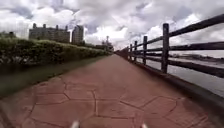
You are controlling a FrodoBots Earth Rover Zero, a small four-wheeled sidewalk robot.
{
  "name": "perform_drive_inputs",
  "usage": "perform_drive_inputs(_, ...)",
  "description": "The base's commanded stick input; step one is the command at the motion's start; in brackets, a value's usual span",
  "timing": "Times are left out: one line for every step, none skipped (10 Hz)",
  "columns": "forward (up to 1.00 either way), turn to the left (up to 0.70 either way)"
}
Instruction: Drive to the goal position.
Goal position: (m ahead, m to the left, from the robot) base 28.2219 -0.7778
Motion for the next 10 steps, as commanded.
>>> perform_drive_inputs(0.7, 0.0)
perform_drive_inputs(0.7, 0.0)
perform_drive_inputs(0.7, 0.0)
perform_drive_inputs(0.7, 0.0)
perform_drive_inputs(0.7, 0.0)
perform_drive_inputs(0.7, 0.0)
perform_drive_inputs(0.7, 0.0)
perform_drive_inputs(0.7, 0.0)
perform_drive_inputs(0.7, 0.0)
perform_drive_inputs(0.7, 0.0)
